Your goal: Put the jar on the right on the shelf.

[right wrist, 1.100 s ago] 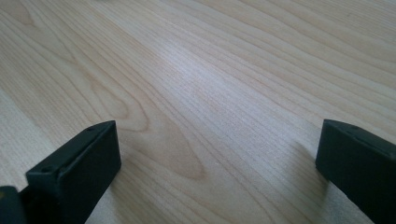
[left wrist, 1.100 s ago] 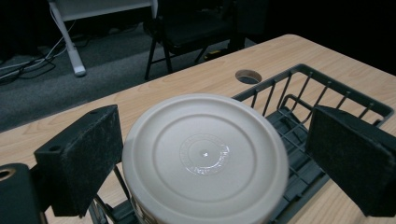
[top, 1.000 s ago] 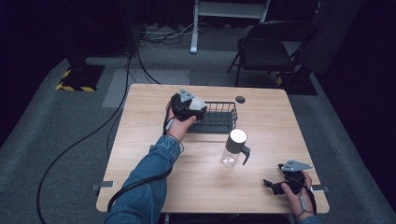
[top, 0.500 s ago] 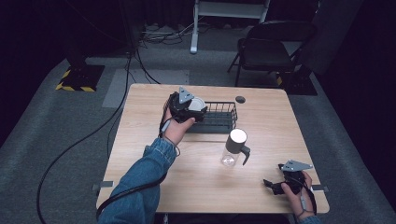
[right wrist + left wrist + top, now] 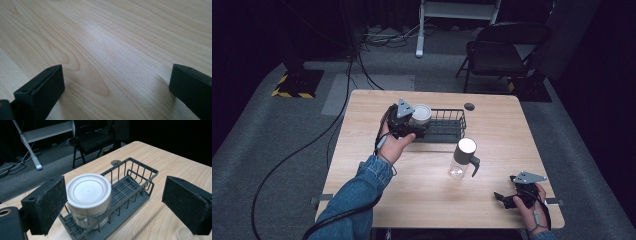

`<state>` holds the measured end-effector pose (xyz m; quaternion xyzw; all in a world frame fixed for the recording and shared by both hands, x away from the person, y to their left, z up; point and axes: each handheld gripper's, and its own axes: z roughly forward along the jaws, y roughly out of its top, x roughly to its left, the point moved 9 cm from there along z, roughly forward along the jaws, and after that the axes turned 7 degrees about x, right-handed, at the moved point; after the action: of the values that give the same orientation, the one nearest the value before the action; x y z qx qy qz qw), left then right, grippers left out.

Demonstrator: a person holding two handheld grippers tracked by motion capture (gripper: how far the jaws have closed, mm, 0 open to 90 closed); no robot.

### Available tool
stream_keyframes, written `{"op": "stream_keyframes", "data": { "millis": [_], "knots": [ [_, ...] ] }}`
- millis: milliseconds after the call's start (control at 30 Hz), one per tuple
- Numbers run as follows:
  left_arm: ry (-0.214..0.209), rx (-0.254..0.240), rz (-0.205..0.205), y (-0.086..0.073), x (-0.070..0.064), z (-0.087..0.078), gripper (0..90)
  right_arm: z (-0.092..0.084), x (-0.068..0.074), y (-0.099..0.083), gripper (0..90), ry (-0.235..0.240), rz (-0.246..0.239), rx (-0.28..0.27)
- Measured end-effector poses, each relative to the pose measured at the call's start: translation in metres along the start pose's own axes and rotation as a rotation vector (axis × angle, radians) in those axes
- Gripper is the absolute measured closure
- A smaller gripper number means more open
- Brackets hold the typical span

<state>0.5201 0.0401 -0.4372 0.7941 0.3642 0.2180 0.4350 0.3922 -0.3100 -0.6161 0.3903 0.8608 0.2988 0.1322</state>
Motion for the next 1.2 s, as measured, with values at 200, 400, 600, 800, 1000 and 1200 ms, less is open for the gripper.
{"op": "stream_keyframes", "data": {
  "millis": [200, 400, 600, 800, 1000, 1200],
  "knots": [
    [-0.002, 0.0, 0.001, -0.008, 0.0, -0.014, 5.6, 0.0, 0.0, 0.0, 0.0, 0.0, 0.0, 0.0],
    [0.005, 0.001, -0.009, -0.018, 0.001, -0.027, 5.6, 0.0, 0.0, 0.0, 0.0, 0.0, 0.0, 0.0],
    [0.008, 0.008, -0.027, -0.029, 0.003, -0.038, 5.6, 0.0, 0.0, 0.0, 0.0, 0.0, 0.0, 0.0],
    [0.016, 0.02, -0.044, -0.043, 0.005, -0.047, 5.6, 0.0, 0.0, 0.0, 0.0, 0.0, 0.0, 0.0],
    [0.028, 0.031, -0.049, -0.056, 0.005, -0.054, 5.6, 0.0, 0.0, 0.0, 0.0, 0.0, 0.0, 0.0],
    [0.043, 0.04, -0.038, -0.067, 0.005, -0.059, 5.5, 0.0, 0.0, 0.0, 0.0, 0.0, 0.0, 0.0]
  ]
}}
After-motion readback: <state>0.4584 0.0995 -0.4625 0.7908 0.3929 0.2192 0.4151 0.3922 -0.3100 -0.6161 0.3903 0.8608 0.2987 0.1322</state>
